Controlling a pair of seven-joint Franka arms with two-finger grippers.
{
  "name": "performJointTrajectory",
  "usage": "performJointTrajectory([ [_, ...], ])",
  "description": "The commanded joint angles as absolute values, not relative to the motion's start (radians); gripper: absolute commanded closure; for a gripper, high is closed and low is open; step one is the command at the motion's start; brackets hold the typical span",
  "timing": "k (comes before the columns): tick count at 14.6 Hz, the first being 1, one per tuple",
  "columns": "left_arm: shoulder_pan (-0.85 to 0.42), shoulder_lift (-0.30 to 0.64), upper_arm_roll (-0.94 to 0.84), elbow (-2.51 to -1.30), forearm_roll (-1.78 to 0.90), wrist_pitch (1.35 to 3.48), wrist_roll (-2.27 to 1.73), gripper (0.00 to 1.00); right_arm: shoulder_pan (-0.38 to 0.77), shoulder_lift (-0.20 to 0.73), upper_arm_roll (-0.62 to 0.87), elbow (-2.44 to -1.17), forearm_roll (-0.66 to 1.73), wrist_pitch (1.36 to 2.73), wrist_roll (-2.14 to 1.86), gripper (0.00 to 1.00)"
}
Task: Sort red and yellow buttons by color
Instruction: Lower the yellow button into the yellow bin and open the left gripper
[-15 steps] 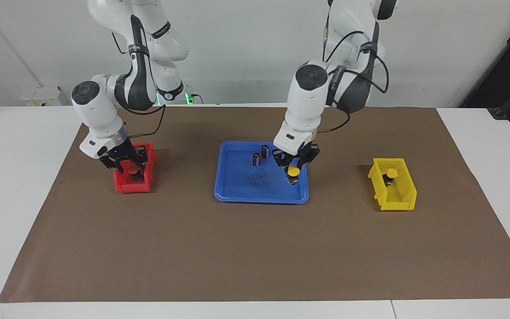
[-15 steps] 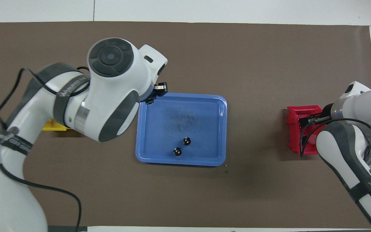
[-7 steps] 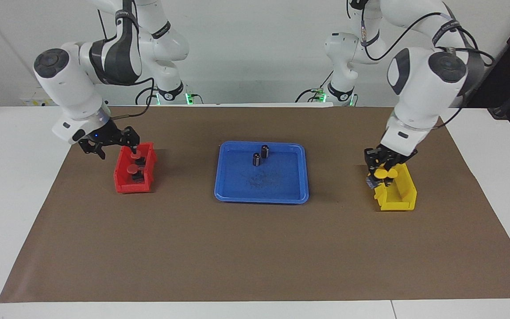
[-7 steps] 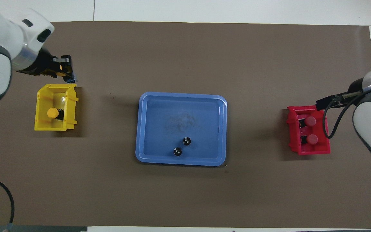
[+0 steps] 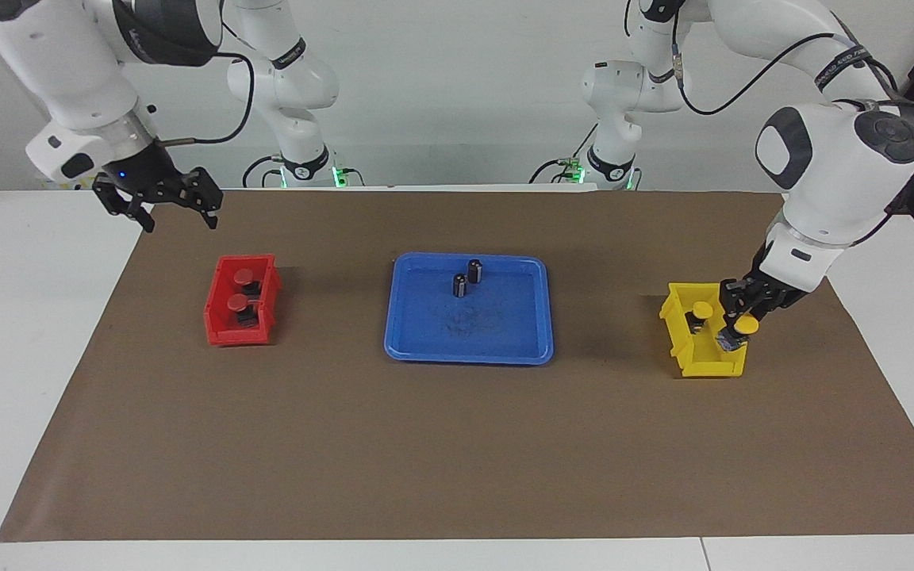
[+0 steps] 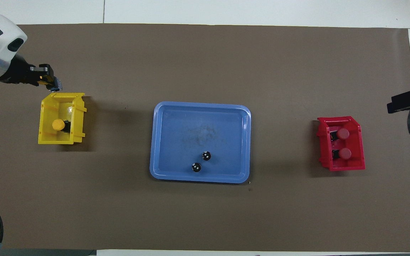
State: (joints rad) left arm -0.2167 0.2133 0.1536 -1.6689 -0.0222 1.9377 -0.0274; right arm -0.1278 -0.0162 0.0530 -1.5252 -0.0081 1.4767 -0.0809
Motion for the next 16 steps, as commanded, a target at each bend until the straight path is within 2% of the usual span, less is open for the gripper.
performJointTrajectory([
  [1,-0.201,0.181,0.156,-1.765,0.0,2.008,0.0,0.99,-0.146,0.011,0.057,-1.48,-0.063,1.457,-0.069,0.0],
  [4,-0.175,0.181,0.156,-1.804,0.017,2.054,0.015,0.99,-0.146,0.011,0.057,-1.48,-0.06,1.456,-0.069,0.0],
  [7,-0.173,0.178,0.156,-1.841,0.015,2.082,0.015,0.99,-0.04,-0.005,-0.047,-1.489,-0.06,1.454,-0.069,0.0],
  [12,-0.181,0.152,0.155,-1.936,0.017,2.132,0.015,0.99,-0.035,-0.005,-0.055,-1.502,-0.058,1.445,-0.069,0.0],
  [16,-0.186,0.158,0.155,-1.945,0.017,2.161,0.014,0.99,-0.038,-0.008,-0.055,-1.509,-0.057,1.437,-0.071,0.0],
])
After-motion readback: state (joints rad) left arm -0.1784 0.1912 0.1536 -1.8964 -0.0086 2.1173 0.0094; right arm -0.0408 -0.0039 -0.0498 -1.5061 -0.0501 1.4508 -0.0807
